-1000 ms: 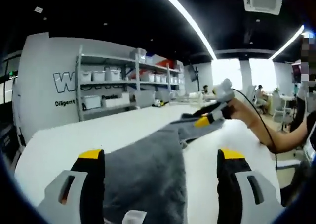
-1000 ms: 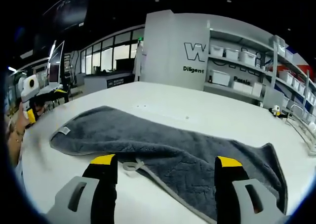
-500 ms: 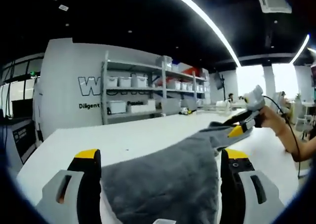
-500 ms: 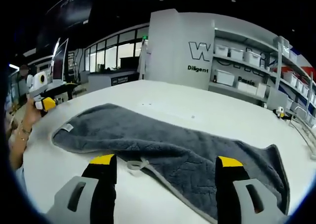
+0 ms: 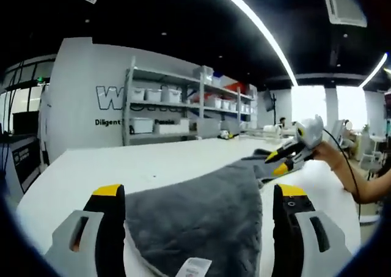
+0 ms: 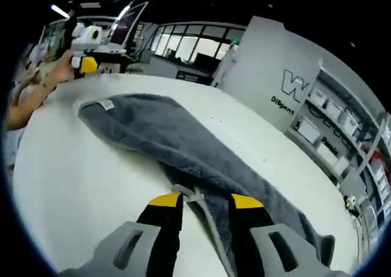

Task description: Open the folded towel by lifting each exposed corner and separating the folded layers until the towel lies flat within the target outline without major curled edges

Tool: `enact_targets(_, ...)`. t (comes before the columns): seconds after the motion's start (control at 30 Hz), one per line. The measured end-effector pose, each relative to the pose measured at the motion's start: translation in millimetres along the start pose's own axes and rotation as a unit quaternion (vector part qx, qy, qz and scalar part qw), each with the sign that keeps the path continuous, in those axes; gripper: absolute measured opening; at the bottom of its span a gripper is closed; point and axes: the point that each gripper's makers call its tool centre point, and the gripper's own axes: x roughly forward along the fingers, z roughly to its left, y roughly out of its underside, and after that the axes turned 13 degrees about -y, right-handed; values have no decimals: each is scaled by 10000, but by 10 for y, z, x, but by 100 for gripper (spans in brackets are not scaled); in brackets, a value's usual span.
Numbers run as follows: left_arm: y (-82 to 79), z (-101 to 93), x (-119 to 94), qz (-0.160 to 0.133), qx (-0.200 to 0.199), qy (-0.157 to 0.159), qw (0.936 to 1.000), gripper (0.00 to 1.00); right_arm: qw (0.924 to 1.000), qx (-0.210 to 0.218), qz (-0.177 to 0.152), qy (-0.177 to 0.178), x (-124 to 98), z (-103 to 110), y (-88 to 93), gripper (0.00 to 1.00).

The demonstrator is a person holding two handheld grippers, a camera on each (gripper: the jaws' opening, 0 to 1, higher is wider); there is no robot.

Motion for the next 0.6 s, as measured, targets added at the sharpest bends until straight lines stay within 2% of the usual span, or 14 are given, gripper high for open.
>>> enact_targets(0.1,-11,56,-13,2,54,-63,10000,99,9995,-17,303,-27,72,39,89,25)
enact_targets(0.13,-6,62,-25,10,26,-46,10000,99,9984,-119,521,156,104,-35,140,23)
enact_targets(0.2,-10,69,-41,-13,-117,-32,9999,99,9968,-231,728,240,158,-62,205,23)
enact_targets(0.27,-25,63,-54,-15,-176,62,9998,99,9965,-148,754,321,203,-113,253,25)
enact_targets(0.37,-42,60,-65,-56,-249,122,9996,98,9953,-1,808,539,223,-247,347,23)
enact_targets(0.4,-39,57,-63,-51,-243,131,9996,98,9952,-11,806,561,234,-266,360,20)
enact_targets(0.47,0,35,-57,23,-189,158,9997,98,9944,-37,843,634,245,-306,394,6)
enact_targets(0.6,27,-1,-47,85,-186,240,9995,97,9957,-89,772,508,201,-260,342,1)
